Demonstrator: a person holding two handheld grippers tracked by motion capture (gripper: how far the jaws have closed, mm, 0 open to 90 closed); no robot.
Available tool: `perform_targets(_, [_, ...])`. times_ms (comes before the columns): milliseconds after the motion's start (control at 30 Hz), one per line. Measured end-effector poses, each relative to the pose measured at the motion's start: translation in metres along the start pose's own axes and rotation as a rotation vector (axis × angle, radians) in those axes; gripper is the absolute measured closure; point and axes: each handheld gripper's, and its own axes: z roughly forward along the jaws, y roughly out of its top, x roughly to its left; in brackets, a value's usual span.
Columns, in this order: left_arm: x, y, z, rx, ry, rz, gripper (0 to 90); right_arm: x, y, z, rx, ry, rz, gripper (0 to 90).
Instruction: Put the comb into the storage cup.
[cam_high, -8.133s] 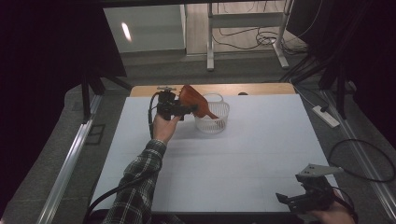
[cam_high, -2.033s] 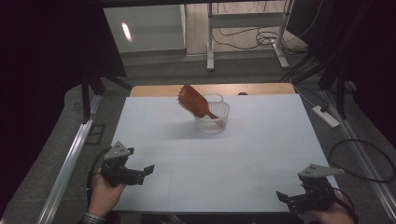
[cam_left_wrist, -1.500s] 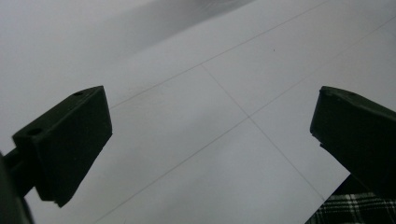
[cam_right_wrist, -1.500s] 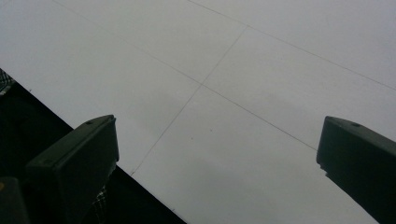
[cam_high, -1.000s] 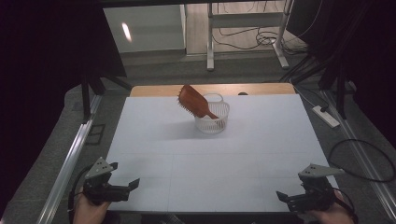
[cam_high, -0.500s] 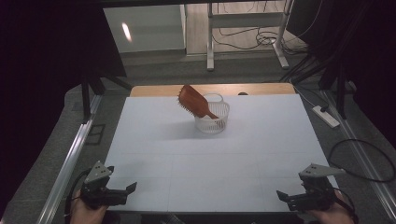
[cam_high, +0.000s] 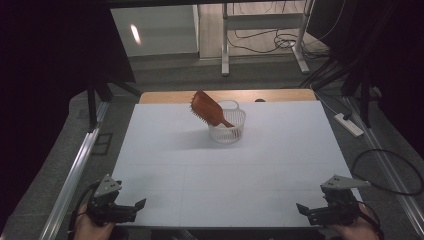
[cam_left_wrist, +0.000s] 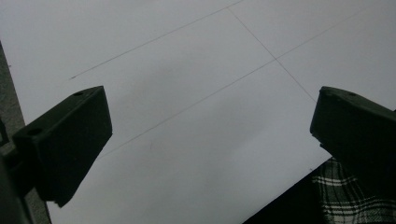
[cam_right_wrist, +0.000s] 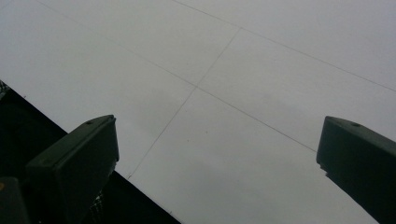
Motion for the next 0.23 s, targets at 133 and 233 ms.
perform_targets(133, [0.0003,0.0002,0.0011,0.008,-0.005,-0.004,0.0,0.0,0.0001,0.0002,0.0,-0.001,0.0,0.0])
perform_targets(233, [0.0004,0.0006,0.001,0.003,-0.007,-0.009,0.0,-0.0001,0.0001,0.0007,0.003,-0.001,-0.005,0.0])
